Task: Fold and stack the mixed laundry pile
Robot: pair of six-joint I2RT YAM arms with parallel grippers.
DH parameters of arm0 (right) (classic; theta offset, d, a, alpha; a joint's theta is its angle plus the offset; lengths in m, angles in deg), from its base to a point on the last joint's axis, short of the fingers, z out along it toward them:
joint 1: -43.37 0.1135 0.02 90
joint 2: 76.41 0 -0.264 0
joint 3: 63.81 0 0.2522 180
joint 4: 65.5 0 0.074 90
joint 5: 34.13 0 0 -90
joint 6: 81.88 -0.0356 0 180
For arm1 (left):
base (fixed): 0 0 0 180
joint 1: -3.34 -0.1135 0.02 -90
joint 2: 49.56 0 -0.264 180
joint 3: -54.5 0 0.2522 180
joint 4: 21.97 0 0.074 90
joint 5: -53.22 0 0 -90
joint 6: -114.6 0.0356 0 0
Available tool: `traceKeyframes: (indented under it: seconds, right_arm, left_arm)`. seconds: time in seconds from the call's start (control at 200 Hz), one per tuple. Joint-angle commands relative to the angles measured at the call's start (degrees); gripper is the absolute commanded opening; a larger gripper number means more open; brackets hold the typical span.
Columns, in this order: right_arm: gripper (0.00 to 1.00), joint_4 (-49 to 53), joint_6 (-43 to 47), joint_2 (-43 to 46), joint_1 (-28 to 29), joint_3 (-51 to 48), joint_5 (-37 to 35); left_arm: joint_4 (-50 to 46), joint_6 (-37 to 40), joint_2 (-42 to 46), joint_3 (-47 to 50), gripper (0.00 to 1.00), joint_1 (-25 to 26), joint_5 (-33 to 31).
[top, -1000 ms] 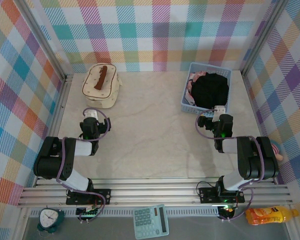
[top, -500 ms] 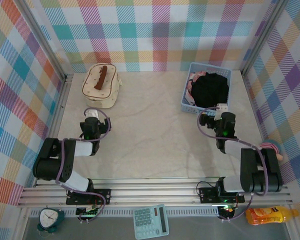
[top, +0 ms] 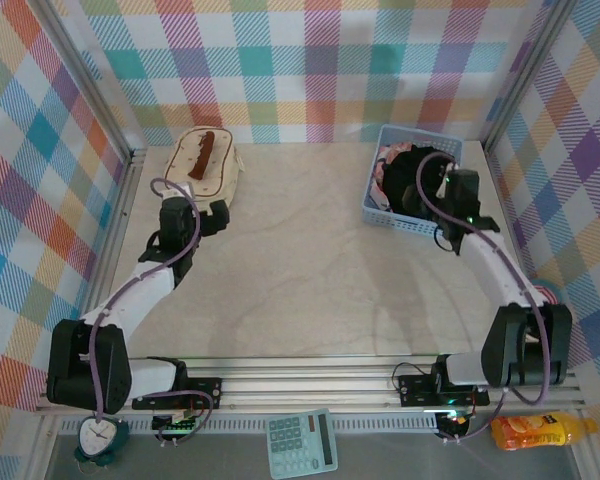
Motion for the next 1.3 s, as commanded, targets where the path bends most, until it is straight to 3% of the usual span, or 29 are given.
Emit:
traceKeyframes:
  seconds: [0.0,0.145,0.27,0.68,0.92,1.295]
  right_arm:
    - [0.84,13.1,-3.75,-5.41,4.79,6.29,2.43]
    - [0.8,16.44,-3.83,-14.1,10.62,15.75,-2.7]
    - [0.77,17.94,-4.62,-22.28,12.39,23.31,-5.3]
    - [0.44,19.29,-6.24,-40.24,14.66,39.03,-8.08]
    - [0.16,21.4,-7.7,-38.95,10.92,37.14,-11.7]
    - [0.12,16.94,-2.55,-30.09,0.5,24.5,-9.75]
  left_arm:
    - [-8.32,-9.26,-0.58,-2.24,1.0,3.67,3.32]
    - [-8.75,-16.16,-0.79,-1.14,1.0,8.49,2.4]
    - [-9.07,-19.21,-1.76,-0.88,1.0,12.12,1.78]
    - [-12.05,-19.19,-6.09,-3.88,1.0,18.51,0.54]
    - [-12.93,-18.86,-6.4,-4.26,1.0,19.73,0.0]
    - [-12.84,-18.14,-10.14,-7.14,1.0,21.22,0.79]
